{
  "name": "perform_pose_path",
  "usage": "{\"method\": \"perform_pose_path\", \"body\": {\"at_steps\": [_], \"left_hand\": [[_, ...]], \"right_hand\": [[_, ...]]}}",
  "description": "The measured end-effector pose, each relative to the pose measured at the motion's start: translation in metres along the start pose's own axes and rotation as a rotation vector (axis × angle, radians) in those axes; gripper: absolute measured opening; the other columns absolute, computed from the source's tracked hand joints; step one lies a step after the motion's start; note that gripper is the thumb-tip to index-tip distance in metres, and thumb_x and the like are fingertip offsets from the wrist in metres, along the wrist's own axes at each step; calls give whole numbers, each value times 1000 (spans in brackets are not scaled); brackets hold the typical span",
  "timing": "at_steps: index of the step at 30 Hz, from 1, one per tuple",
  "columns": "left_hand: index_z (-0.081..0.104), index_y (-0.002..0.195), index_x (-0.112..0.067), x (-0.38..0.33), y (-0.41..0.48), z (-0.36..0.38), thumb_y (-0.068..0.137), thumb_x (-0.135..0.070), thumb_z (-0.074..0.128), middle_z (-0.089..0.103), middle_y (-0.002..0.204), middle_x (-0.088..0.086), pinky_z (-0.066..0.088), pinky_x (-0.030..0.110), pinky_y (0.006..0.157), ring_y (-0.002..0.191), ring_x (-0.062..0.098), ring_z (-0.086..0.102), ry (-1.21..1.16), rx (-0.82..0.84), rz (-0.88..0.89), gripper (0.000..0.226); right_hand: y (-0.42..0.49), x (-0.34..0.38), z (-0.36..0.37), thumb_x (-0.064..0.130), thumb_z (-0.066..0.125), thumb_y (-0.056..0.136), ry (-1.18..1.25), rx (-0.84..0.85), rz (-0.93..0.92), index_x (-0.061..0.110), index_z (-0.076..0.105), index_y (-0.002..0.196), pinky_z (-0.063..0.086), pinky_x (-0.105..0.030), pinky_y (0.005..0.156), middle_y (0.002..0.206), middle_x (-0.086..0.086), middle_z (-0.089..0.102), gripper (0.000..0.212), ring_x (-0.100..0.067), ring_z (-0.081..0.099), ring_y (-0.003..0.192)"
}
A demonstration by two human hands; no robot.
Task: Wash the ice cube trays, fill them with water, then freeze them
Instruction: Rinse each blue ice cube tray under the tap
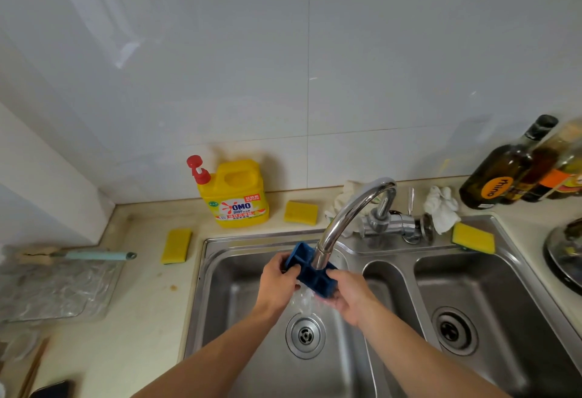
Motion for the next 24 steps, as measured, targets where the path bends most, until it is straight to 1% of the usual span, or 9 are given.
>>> {"method": "perform_pose_path", "body": {"at_steps": [4, 8, 12, 14, 15, 17, 20, 22, 24], "left_hand": [[64, 109, -21, 6, -1, 0, 96, -6, 57, 71, 104, 2, 55, 21, 66, 95, 16, 69, -84, 14, -48, 21], [58, 116, -22, 18, -5, 6, 95, -5, 58, 70, 111, 4, 57, 30, 72, 97, 18, 71, -261, 45, -181, 27], [51, 127, -4, 30, -8, 22, 93, 6, 54, 69, 115, 22, 61, 44, 84, 102, 35, 71, -428, 16, -293, 36], [51, 127, 6, 38, -10, 32, 94, 9, 50, 69, 111, 28, 61, 44, 75, 95, 39, 70, -516, -46, -378, 33], [52, 126, 7, 41, -13, 38, 96, 8, 49, 69, 109, 28, 60, 41, 68, 91, 37, 70, -558, -71, -429, 30], [56, 125, 1, 45, -19, 54, 100, 3, 45, 70, 109, 26, 58, 38, 64, 90, 34, 70, -628, -57, -507, 27], [58, 125, -2, 42, -22, 64, 101, -2, 47, 72, 108, 25, 57, 38, 66, 87, 32, 70, -628, 1, -534, 27], [57, 124, -2, 40, -17, 59, 99, -1, 49, 73, 108, 25, 56, 39, 70, 91, 32, 70, -587, -28, -511, 26], [56, 123, -3, 40, -15, 58, 99, 1, 49, 72, 106, 24, 57, 41, 74, 93, 32, 70, -557, -36, -498, 26]], "right_hand": [[-1, 1, -3, 0, 57, 100, -27, -18, -28, -1, 60, 112, 62, -42, 71, 109, -27, 68, 13, -39, 70, 101], [-7, 9, -7, 0, 60, 98, -81, -20, -103, 2, 62, 110, 62, -38, 69, 106, -25, 70, 12, -36, 73, 94], [-14, 17, -6, 1, 64, 95, -191, -21, -218, 4, 66, 107, 62, -35, 68, 102, -20, 74, 13, -31, 76, 89], [-18, 19, -6, 1, 67, 92, -268, -41, -277, 8, 67, 104, 64, -36, 70, 102, -15, 75, 13, -27, 76, 89], [-19, 20, -7, 2, 68, 92, -301, -52, -304, 9, 66, 103, 65, -38, 74, 102, -13, 74, 14, -25, 76, 89], [-23, 23, -10, 4, 69, 91, -330, -75, -347, 11, 64, 104, 65, -42, 78, 105, -12, 72, 15, -24, 75, 92], [-26, 25, -17, 4, 68, 92, -327, -86, -372, 11, 61, 105, 65, -37, 76, 107, -12, 69, 16, -24, 73, 96], [-27, 25, -21, 2, 67, 92, -313, -78, -370, 10, 60, 105, 64, -33, 71, 107, -13, 69, 17, -24, 74, 95], [-27, 23, -21, 0, 66, 91, -310, -79, -370, 10, 60, 106, 64, -33, 73, 108, -13, 68, 19, -24, 73, 95]]}}
Point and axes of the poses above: each hand's wrist, its own y-axis towards the middle knuckle, its own z-axis out of the palm, x = y × z, the point moved 7 cm from there along y, towards the middle knuckle
